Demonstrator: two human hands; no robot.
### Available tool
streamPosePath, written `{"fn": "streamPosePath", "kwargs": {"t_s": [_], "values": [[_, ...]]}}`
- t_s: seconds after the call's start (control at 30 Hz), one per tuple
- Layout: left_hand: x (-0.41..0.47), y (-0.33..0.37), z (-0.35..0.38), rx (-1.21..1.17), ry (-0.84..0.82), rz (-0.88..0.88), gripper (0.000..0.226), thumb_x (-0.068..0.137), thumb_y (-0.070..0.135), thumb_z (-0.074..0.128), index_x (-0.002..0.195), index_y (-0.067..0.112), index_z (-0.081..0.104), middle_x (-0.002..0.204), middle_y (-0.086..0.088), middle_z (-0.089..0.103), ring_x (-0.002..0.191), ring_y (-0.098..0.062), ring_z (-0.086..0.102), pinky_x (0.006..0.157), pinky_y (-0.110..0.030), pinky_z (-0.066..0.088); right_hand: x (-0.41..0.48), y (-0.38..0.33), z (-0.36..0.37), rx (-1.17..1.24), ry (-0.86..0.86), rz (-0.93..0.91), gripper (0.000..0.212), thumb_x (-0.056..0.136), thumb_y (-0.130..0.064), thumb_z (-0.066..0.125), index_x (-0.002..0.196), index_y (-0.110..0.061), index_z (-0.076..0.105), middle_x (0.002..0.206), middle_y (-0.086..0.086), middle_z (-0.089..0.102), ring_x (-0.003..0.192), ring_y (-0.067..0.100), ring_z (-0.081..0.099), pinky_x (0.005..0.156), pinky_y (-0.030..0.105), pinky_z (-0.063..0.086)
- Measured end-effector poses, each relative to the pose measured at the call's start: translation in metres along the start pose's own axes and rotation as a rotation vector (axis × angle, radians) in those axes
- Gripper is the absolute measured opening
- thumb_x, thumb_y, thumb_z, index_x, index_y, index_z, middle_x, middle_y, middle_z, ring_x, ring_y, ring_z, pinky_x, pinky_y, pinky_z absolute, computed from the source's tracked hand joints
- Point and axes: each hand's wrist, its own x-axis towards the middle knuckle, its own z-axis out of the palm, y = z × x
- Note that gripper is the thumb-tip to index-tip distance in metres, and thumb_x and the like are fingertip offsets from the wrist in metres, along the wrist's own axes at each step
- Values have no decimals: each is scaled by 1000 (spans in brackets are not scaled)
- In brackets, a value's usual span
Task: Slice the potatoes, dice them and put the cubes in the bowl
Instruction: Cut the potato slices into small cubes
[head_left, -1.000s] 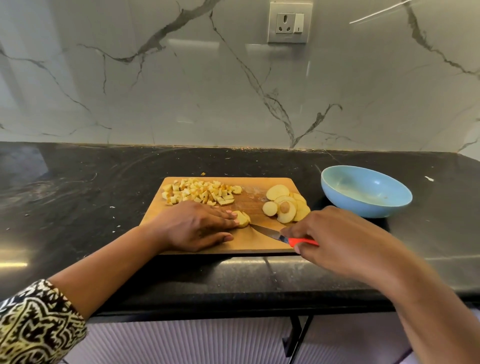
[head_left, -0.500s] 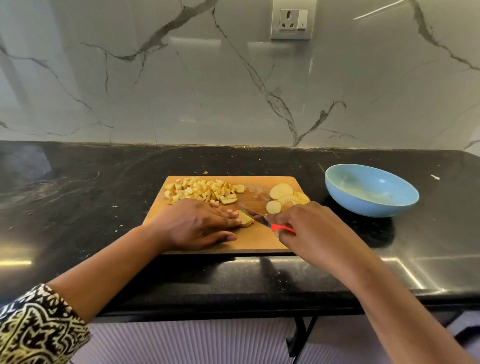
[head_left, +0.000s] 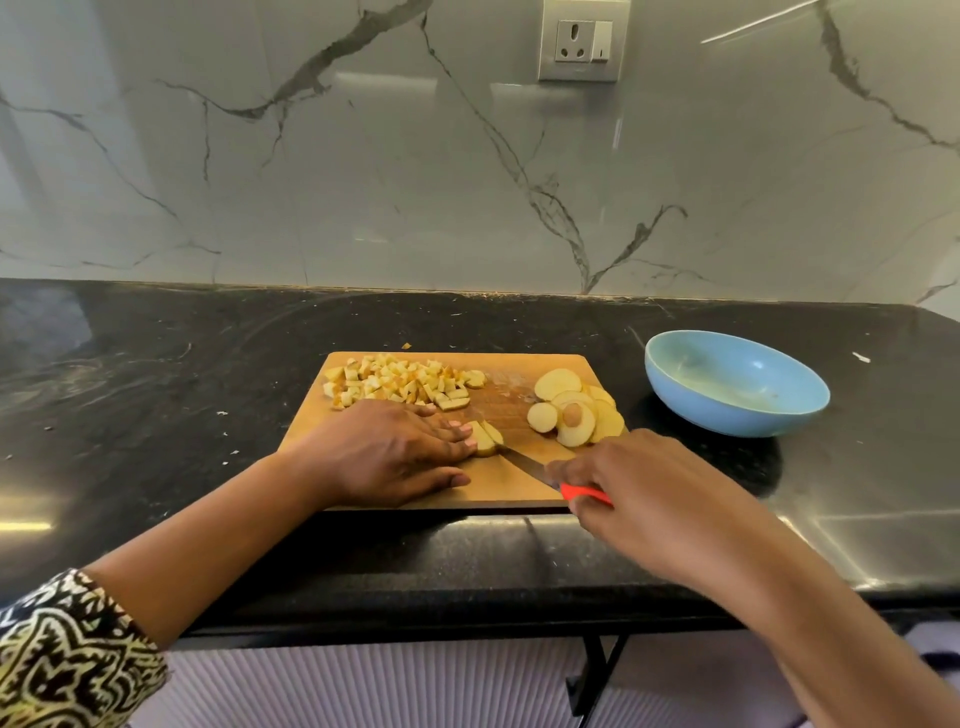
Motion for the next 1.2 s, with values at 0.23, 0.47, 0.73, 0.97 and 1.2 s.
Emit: {"fn": "streamPosePath", "kwargs": {"t_s": [0.23,0.47,0.73,0.97,1.2], "values": [[-2,4,-1,-15,76,4,49,100,51,31,123,21,62,122,5,64,115,-6,58,95,-34,52,-14,6,-15,110,59,27,34,95,-31,51,125,-45,58,85,-14,61,68,2,54,52,15,39],[-5,1,-4,40,97,4,47,98,54,35,121,25,63,117,8,66,110,-6,62,82,-34,58,17,-8,12,147,183,32,38,96,-27,50,132,-39,54,112,-12,66,56,3,49,45,15,32],[-2,0,-3,101,50,22,51,99,55,28,122,24,63,119,8,65,112,-5,59,92,-29,51,37,-22,22,10,138,-34,32,97,-19,47,126,-25,61,107,-2,65,89,14,57,62,21,36],[-2,0,-2,104,14,-12,50,98,55,28,123,27,61,120,11,63,113,-1,57,93,-29,51,-8,-22,37,47,177,-15,47,101,-27,37,148,-31,31,106,-7,62,93,13,57,74,27,46],[-2,6,-3,-15,63,-147,60,92,67,24,117,32,66,114,18,66,106,1,62,78,-27,57,-21,-12,19,76,163,11,39,99,-29,43,136,-38,49,95,-9,63,82,10,55,63,22,42]]}}
